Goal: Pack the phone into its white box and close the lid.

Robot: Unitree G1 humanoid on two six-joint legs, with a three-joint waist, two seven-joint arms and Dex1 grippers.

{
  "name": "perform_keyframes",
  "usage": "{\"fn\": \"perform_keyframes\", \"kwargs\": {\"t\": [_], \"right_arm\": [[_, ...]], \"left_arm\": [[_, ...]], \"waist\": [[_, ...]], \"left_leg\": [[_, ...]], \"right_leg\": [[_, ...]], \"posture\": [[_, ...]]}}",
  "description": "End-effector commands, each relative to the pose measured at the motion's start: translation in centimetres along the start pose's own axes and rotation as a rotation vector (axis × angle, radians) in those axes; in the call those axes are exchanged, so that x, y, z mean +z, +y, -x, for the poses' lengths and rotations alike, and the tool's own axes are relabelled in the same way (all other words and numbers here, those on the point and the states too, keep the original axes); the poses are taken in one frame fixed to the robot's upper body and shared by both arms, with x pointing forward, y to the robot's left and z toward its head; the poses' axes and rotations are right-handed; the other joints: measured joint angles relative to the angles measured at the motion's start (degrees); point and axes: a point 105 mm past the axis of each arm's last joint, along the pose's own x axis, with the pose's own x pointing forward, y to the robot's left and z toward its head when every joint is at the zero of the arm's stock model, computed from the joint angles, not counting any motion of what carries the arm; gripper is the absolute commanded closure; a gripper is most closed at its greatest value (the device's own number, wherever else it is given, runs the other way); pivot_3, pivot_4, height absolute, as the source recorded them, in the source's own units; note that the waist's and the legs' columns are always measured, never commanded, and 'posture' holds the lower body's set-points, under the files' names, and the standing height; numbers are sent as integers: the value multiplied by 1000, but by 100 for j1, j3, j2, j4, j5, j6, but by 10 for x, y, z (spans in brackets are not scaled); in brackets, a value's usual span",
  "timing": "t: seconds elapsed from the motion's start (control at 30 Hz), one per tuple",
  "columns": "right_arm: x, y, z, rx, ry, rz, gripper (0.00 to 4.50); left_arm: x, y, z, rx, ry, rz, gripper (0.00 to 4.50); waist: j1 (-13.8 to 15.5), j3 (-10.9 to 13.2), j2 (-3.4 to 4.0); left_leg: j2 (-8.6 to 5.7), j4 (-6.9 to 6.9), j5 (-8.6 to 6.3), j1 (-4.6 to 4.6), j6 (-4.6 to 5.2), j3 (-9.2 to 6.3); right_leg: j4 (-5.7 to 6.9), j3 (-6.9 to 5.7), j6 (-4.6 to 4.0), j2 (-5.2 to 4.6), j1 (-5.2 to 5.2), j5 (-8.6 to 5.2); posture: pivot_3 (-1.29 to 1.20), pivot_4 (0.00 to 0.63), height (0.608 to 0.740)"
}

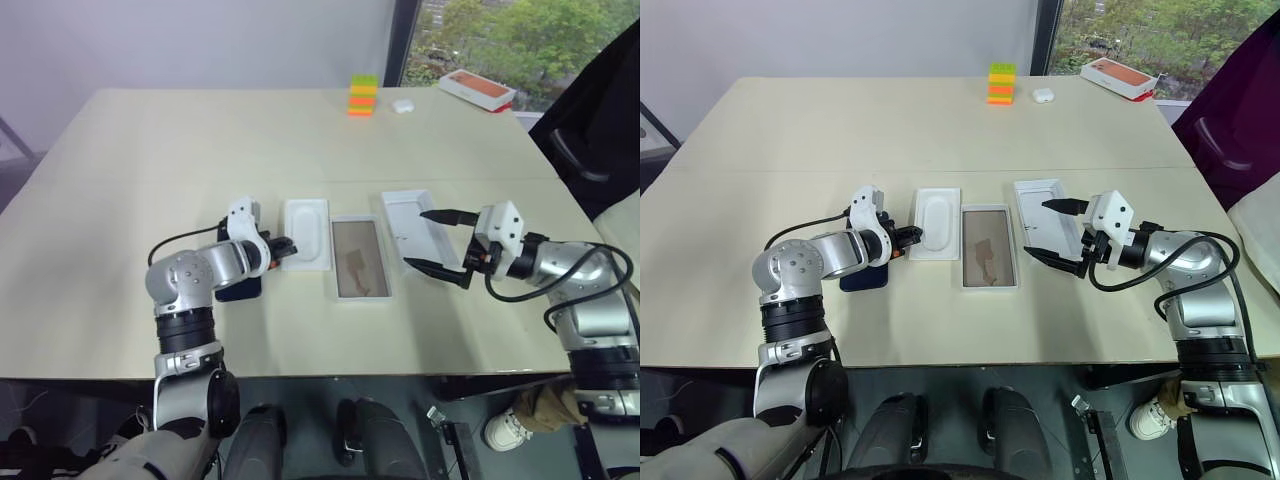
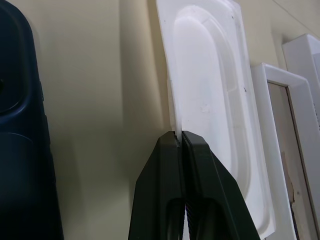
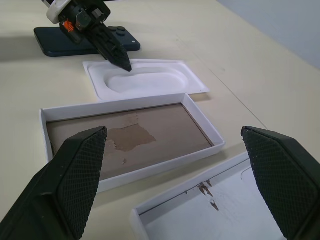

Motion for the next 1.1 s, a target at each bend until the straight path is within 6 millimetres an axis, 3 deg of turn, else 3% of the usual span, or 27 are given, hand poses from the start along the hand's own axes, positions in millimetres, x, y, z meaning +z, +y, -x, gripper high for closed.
{"fn": "perform_keyframes", "kwargs": {"t": [0.03,0.27,0.57,0.83,1.0,1.1], "right_arm": [[14,-1,-1,-1,-40,33,0],[16,11,-5,50,-44,-10,0],[29,44,-33,119,-81,-94,0],[4,75,-39,242,83,-60,0],[14,80,-50,269,57,-62,0],[6,83,-52,301,120,36,0]], "left_arm": [[3,3,3,-14,-13,67,4477],[22,0,20,-128,-95,183,4477],[40,5,36,-155,-137,194,4477],[53,-3,42,-191,-177,190,4477],[53,2,46,-184,-174,183,4477],[53,3,48,-180,-177,176,4477]], "waist": [[0,0,0],[-8,1,-2],[-3,1,-2],[-9,2,-3],[-29,2,-4],[-11,2,-4]], "left_leg": [[0,0,0,0,0,0],[1,-1,0,-2,0,-2],[1,-1,0,-5,-1,-11],[-2,1,0,-11,-1,-16],[0,-2,0,-8,-1,-21],[0,-1,1,-9,-2,-21]], "right_leg": [[0,0,0,0,0,0],[0,-2,0,2,-2,0],[-1,-4,1,1,-2,-1],[-7,-9,1,-1,-1,-1],[-5,-9,0,5,-2,-1],[-5,-10,0,3,-2,-1]], "posture": [[0,150,740],[0,150,740],[0,150,740],[0,150,740],[0,150,740],[0,150,740]]}}
